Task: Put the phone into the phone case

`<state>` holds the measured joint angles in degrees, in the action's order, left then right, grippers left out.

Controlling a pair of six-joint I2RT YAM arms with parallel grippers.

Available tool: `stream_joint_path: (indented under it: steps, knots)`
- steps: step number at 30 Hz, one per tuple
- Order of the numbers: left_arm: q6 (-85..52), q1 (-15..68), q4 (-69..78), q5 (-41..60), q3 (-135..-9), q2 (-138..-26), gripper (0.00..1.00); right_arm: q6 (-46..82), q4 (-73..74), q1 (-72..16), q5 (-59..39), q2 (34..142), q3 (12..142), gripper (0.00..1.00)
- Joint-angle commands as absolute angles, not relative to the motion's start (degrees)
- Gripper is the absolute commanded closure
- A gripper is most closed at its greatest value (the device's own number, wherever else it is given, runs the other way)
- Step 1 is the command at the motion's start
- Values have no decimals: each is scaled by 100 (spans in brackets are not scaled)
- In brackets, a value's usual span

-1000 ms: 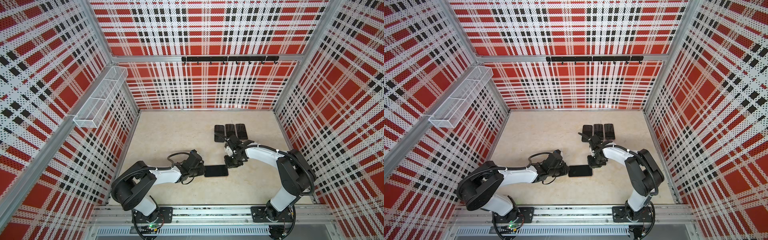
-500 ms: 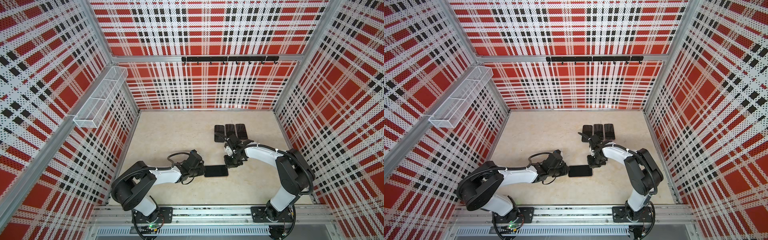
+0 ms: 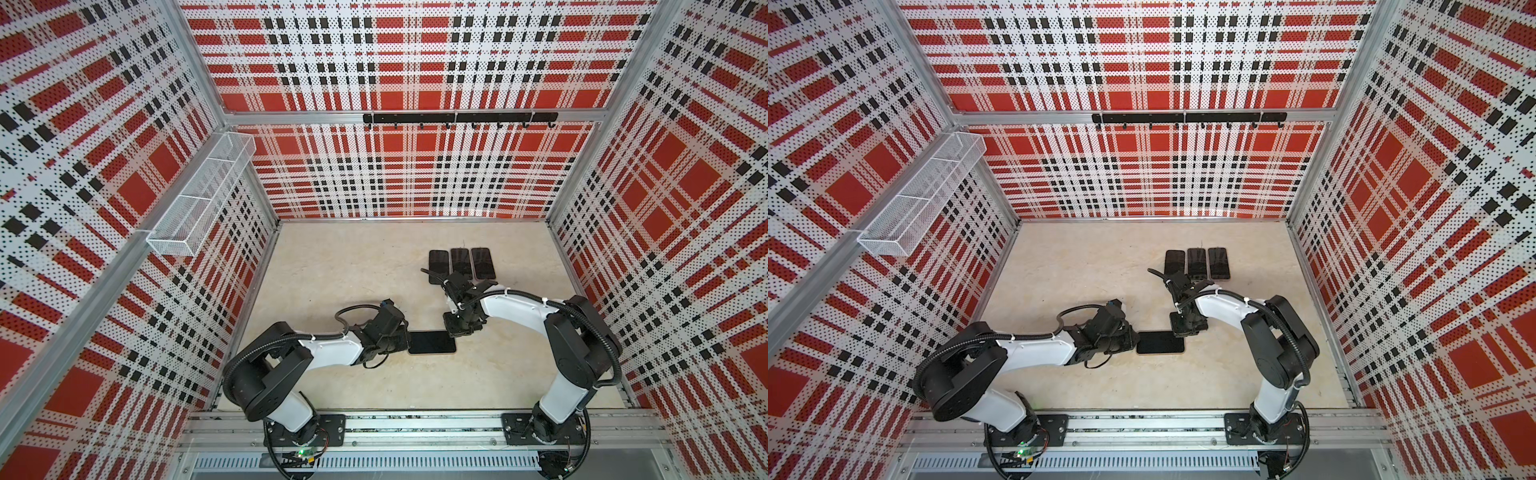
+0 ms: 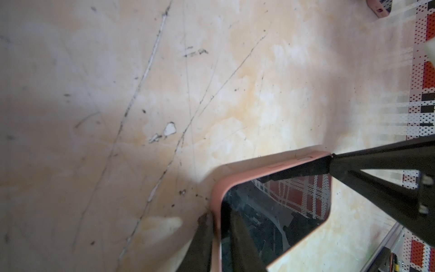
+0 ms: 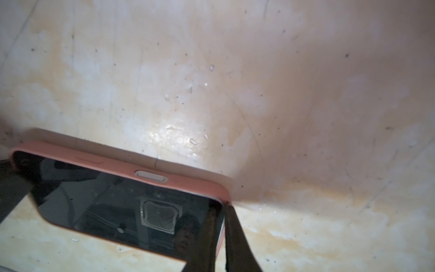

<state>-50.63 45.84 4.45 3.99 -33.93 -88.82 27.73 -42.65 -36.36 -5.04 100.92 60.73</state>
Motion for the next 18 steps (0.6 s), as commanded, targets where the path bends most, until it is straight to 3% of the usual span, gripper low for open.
stream_joint_path:
  steps: [1, 8, 15, 18]
  knots:
    - [-4897, 4571, 98, 264, -3469, -8948, 81, 2691, -4251, -3791, -154, 10573, 5938, 81]
    - [-4869, 4553, 9, 184, -3463, -8865, 81, 2510, -4895, -3691, 152, 10162, 6502, 74]
    - [-4860, 4518, 5, 179, -3461, -8790, 81, 2441, -4335, -3681, -675, 10089, 6295, 77]
    - [-4822, 4500, -97, 83, -3513, -8633, 81, 2429, -4352, -3494, -590, 9648, 6283, 80]
